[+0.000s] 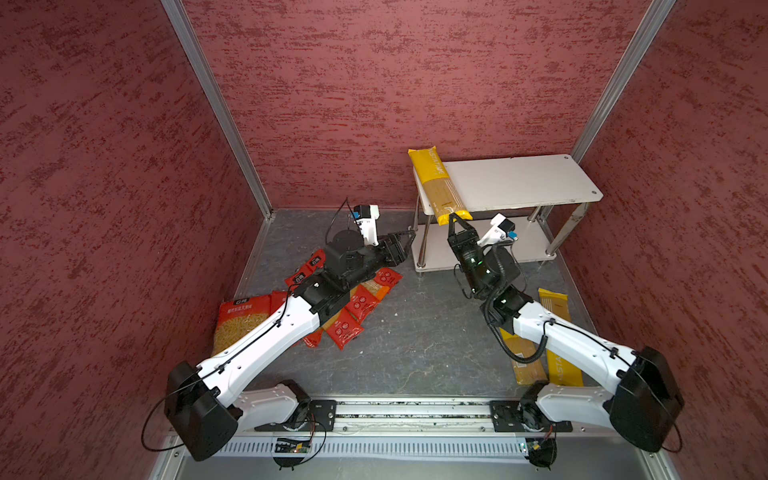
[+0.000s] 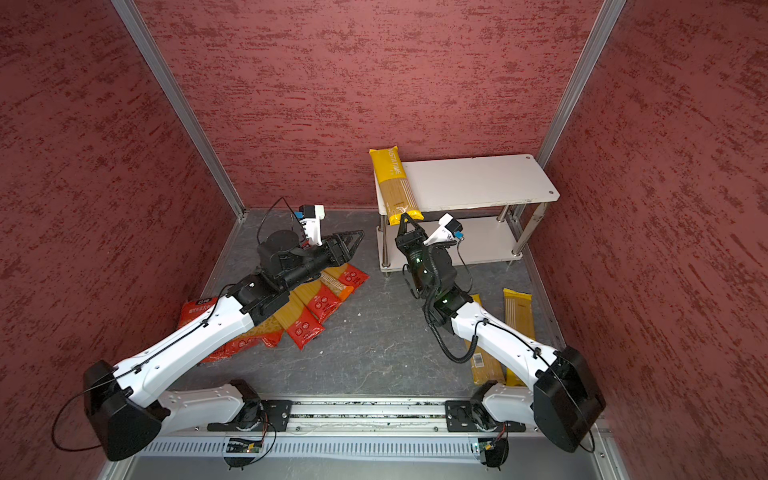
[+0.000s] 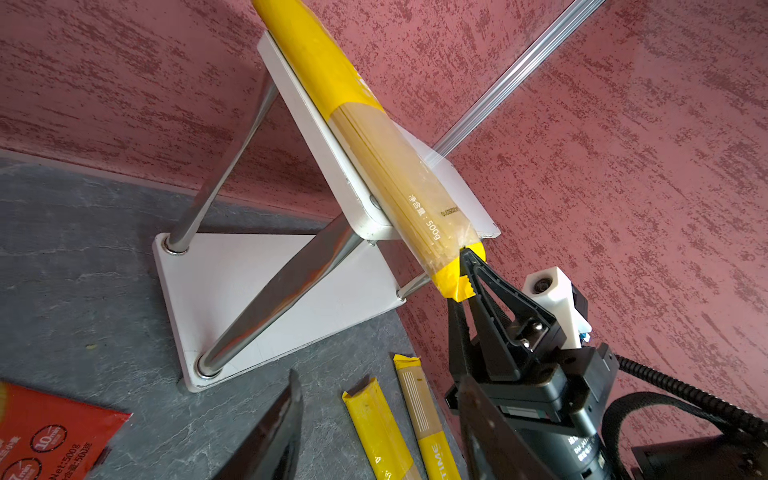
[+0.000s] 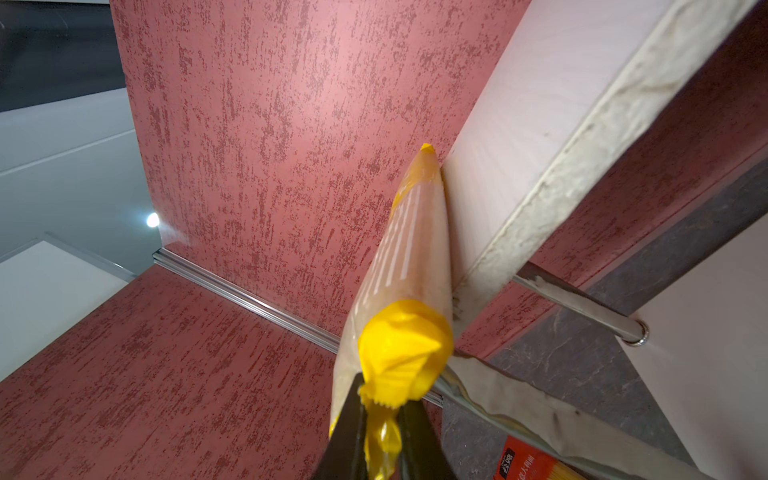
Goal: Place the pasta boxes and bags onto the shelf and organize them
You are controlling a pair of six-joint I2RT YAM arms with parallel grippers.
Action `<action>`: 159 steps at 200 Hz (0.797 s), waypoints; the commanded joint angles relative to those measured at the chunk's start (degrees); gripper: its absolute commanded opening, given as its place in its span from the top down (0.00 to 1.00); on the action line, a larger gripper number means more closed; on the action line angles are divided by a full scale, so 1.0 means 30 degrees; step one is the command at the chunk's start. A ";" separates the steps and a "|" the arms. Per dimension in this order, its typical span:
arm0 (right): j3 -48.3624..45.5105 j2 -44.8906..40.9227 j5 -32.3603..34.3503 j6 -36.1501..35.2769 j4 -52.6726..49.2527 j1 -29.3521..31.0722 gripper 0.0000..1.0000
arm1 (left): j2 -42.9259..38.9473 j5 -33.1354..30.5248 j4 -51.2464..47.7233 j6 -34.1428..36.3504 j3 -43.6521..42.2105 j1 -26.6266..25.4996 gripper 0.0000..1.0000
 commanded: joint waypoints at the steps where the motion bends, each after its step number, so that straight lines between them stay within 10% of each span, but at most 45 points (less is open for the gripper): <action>1: 0.0219 -0.0505 -0.0439 -0.0087 -0.0267 -0.0178 0.82 | -0.0424 -0.0575 -0.0271 0.0609 -0.0093 -0.0099 0.41; 159: -0.0298 -0.2954 -0.4069 0.2486 -0.5056 -0.1042 0.46 | -0.0043 -0.0636 0.0388 0.1314 -0.0874 -0.0123 0.40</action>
